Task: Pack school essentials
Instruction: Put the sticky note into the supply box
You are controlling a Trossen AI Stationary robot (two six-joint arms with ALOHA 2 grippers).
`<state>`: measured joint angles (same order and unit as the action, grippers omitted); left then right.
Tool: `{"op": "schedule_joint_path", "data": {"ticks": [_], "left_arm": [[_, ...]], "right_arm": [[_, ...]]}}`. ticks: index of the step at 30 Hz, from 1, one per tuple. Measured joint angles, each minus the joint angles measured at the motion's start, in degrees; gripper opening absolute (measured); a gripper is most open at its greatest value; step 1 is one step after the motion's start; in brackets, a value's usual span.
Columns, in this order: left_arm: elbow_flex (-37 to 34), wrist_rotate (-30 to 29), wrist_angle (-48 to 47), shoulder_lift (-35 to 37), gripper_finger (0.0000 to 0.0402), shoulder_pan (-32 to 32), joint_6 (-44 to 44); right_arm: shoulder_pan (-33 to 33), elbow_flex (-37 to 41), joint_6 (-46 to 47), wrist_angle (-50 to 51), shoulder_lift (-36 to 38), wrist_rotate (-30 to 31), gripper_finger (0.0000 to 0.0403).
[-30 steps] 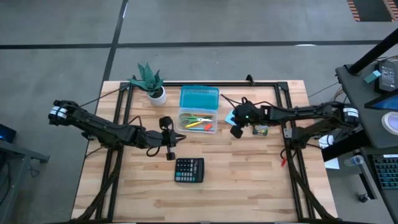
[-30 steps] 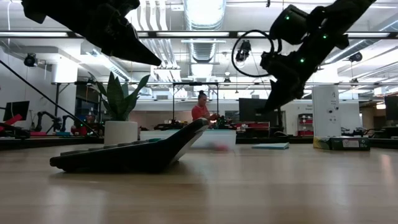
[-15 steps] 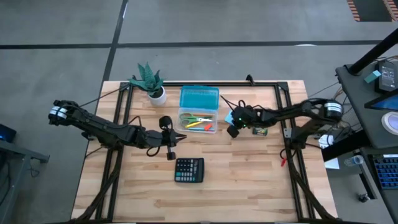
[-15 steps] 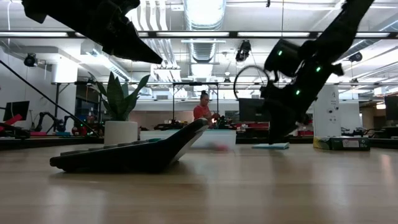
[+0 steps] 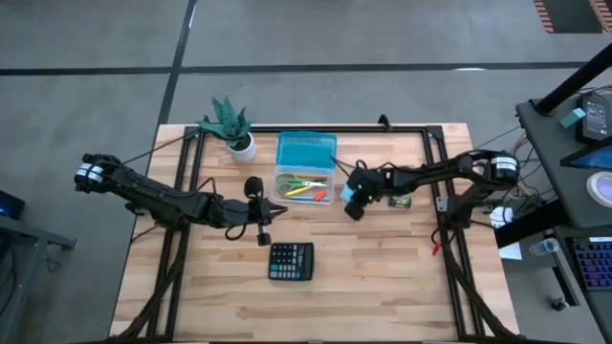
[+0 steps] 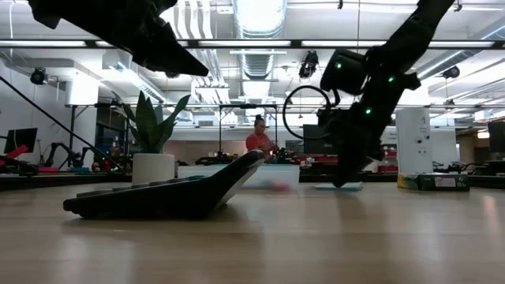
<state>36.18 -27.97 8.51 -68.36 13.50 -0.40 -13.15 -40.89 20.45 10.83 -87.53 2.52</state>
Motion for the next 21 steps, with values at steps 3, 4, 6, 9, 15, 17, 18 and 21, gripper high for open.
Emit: {"op": "schedule_joint_path", "data": {"ticks": [3, 4, 6, 9, 15, 17, 18, 21], "left_arm": [[0.11, 0.00, 0.34, 0.00, 0.0002, 0.01, 0.01], [0.11, 0.00, 0.36, 0.00, 0.0002, 0.00, 0.01], [0.11, 0.00, 0.56, 0.00, 0.0001, 0.02, 0.01], [0.11, 0.02, 1.34, -0.01, 0.0001, 0.02, 0.02], [1.30, 1.30, 10.92, -5.82, 0.0001, 0.22, -0.42], [2.81, 1.77, 12.56, -9.31, 0.0000, 0.26, -0.45], [3.88, 2.32, 12.91, -11.29, 0.0000, 0.26, -0.48], [8.90, 3.96, 13.41, -17.67, 0.0000, 0.26, -2.01]], "right_arm": [[4.31, 0.05, 2.18, 3.75, 1.82, -3.23, 0.0009], [6.01, 0.08, 2.96, 5.15, 2.45, -3.47, 0.0009], [9.94, 0.23, 4.86, 6.95, 3.59, -4.22, 0.0009], [16.66, 0.37, 7.13, 7.21, 5.28, -4.69, 0.0009], [26.71, 0.38, 13.06, 8.61, 11.54, -1.00, 0.0009], [29.39, 0.44, 13.97, 9.91, 13.86, 0.16, 0.0009], [30.39, 0.44, 14.45, 10.40, 15.27, 0.83, 0.0009], [32.65, 0.60, 17.13, 13.94, 18.82, 2.10, 0.0009]]}}
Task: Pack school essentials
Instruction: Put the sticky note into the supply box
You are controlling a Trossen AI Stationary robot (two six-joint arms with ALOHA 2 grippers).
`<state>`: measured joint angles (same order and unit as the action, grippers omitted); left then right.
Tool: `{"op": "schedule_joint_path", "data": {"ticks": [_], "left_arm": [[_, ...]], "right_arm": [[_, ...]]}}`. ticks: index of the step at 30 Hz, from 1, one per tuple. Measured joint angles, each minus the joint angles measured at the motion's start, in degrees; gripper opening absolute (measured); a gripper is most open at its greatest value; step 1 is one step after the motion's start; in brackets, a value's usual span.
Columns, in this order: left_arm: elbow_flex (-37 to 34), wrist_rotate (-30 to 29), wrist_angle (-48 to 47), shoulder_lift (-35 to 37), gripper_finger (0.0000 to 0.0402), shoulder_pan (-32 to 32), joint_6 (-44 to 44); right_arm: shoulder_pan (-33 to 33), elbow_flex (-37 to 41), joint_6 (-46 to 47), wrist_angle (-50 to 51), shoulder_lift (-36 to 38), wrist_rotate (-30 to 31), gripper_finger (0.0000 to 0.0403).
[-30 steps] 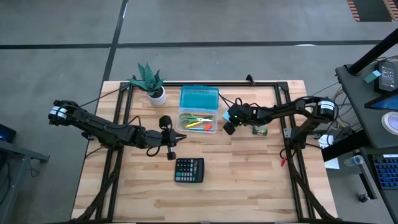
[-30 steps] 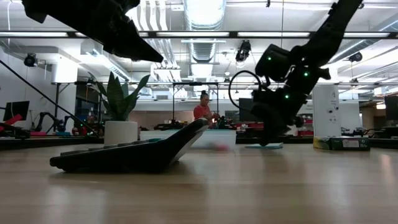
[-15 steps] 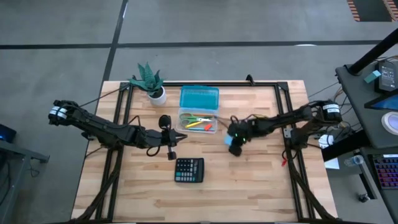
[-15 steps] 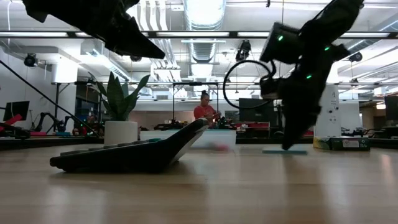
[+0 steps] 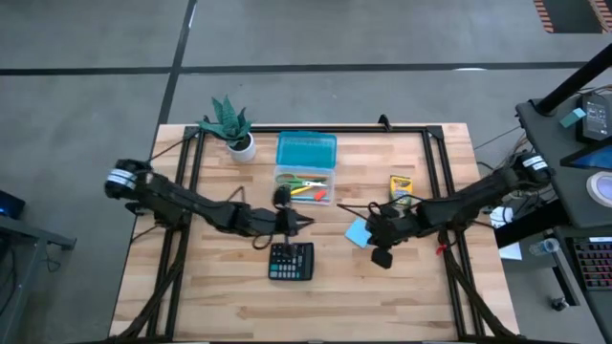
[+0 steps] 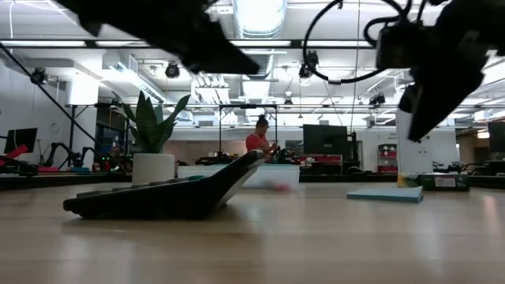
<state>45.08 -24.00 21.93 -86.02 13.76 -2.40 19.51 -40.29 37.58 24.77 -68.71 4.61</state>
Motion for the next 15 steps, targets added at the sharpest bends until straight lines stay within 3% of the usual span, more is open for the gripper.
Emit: {"op": "schedule_joint_path", "data": {"ticks": [9, 15], "left_arm": [[20.44, 7.48, -1.15, -18.59, 0.0000, -0.38, -5.50], [30.99, 7.95, -4.41, -28.57, 0.0000, -0.95, -5.45]], "right_arm": [[5.61, 0.82, 12.75, 10.49, 6.67, 6.18, 0.0009], [7.92, 2.85, 16.45, 12.30, 9.33, 7.49, 0.0009]]}}
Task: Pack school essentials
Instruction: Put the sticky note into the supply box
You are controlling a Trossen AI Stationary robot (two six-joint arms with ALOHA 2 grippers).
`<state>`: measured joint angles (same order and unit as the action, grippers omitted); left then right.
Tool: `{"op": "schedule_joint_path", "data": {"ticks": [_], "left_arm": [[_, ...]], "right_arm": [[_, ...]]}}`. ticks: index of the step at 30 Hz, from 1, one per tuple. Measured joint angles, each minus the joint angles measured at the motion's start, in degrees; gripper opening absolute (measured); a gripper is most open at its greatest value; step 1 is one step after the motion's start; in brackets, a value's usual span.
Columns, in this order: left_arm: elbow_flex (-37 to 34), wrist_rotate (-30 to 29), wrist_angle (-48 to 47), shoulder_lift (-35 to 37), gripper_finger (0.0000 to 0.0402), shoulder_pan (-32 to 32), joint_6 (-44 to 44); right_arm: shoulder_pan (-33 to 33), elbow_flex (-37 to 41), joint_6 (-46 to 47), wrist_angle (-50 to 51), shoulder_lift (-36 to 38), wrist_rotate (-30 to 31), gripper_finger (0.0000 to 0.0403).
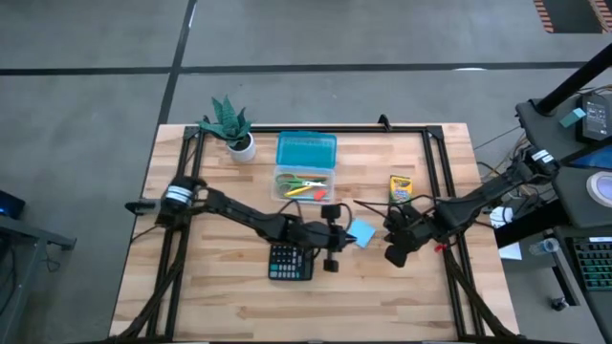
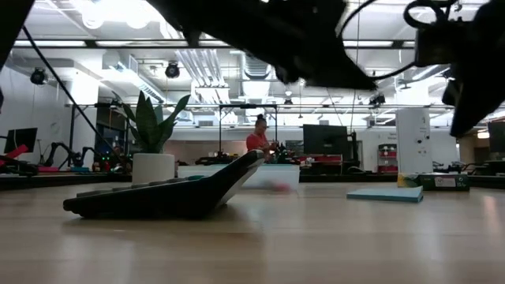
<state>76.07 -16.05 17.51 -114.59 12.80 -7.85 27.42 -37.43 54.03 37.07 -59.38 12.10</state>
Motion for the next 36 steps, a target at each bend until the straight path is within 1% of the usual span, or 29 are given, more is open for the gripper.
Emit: {"op": "schedule_joint_path", "data": {"ticks": [5, 9, 13, 18, 24, 27, 30, 32, 36], "left_arm": [[4.12, 0.68, -0.82, -5.50, 0.0000, -0.20, 0.01], [6.08, 0.95, -0.62, -8.23, 0.0000, -0.72, 0.06], [7.48, 0.94, 0.06, -10.59, 0.0000, -1.72, 2.20], [8.89, 1.22, -0.18, -13.26, 0.0000, -2.06, 3.01], [9.07, 1.29, 0.42, -13.75, 0.0000, -2.33, 3.03], [9.04, 2.05, 2.74, -14.58, 0.0000, -2.44, 3.03], [9.42, 4.10, 4.99, -16.12, 0.0000, -2.45, 3.05], [9.62, 4.24, 4.55, -16.73, 0.0000, -2.41, 3.05], [9.12, 2.69, 1.98, -16.73, 0.0000, -2.37, 3.13]], "right_arm": [[0.09, 3.09, 0.73, 1.21, 3.66, 0.10, 0.0009], [0.08, 6.88, 1.14, -0.44, 7.65, 1.02, 0.0009], [-0.16, 11.49, 2.47, -3.89, 11.97, 2.08, 0.0009], [-0.35, 15.28, 7.27, -5.88, 15.89, 6.05, 0.0009], [-0.33, 18.32, 14.73, -6.20, 18.52, 5.99, 0.0013], [-0.36, 19.95, 18.02, -6.22, 18.99, 6.04, 0.0033], [-0.57, 21.65, 20.40, -7.69, 18.94, 6.38, 0.0068], [-0.59, 23.09, 21.11, -10.82, 18.89, 7.38, 0.0096], [-1.00, 25.80, 21.13, -21.30, 18.76, 7.48, 0.0152]]}}
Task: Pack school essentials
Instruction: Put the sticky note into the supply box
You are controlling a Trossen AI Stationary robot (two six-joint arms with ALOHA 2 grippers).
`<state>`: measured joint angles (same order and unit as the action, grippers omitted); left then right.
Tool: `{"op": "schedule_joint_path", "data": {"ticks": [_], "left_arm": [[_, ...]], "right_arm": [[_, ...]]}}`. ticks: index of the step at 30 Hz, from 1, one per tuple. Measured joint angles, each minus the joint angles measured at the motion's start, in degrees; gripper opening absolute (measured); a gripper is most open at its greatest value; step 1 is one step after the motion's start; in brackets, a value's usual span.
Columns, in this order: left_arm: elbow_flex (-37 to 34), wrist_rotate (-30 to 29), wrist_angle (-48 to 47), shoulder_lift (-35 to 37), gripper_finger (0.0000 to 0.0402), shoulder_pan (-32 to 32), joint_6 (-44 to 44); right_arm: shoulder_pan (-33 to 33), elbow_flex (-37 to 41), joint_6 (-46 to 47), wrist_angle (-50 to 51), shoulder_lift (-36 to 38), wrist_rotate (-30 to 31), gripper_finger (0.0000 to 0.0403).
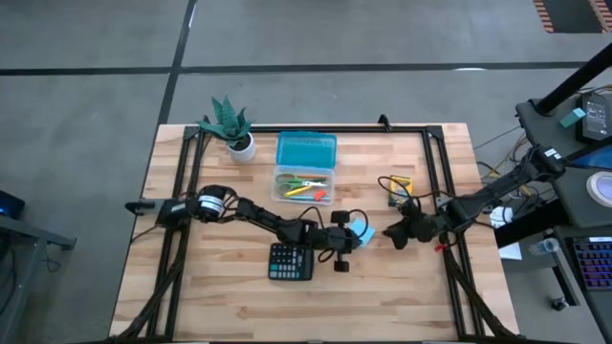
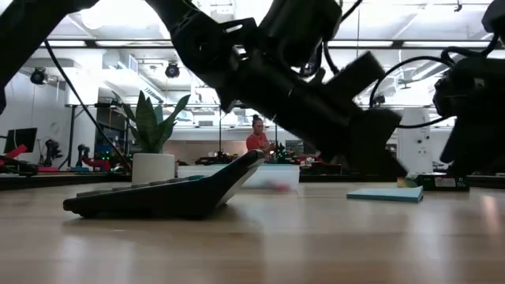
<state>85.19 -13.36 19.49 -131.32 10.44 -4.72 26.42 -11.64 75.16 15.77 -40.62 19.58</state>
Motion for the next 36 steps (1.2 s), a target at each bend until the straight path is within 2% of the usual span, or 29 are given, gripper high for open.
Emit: {"op": "schedule_joint_path", "data": {"ticks": [3, 8, 16, 22, 36], "left_arm": [[-0.13, -2.84, -2.75, 0.03, 0.0000, -0.28, -0.01], [-0.26, -3.81, -6.38, 0.14, 0.0000, -1.37, 2.33], [-1.10, -4.16, -7.73, 0.43, 0.0000, -1.57, 3.00], [-1.19, -4.13, -7.83, 0.43, 0.0000, -1.67, 4.13], [-1.31, -4.07, -7.94, 0.43, 0.0000, -1.79, 4.36]], "right_arm": [[-0.80, 1.58, -0.02, -5.17, -0.54, 0.02, 0.0190], [-2.79, 1.90, -0.05, -5.42, -2.89, 0.08, 0.0239], [-3.88, 1.84, -0.22, -11.48, -8.86, 0.06, 0.0282], [-5.49, 1.76, -1.84, -19.56, -15.27, 0.19, 0.0287], [-7.11, 1.75, -7.37, -39.75, -29.37, 0.19, 0.0258]]}}
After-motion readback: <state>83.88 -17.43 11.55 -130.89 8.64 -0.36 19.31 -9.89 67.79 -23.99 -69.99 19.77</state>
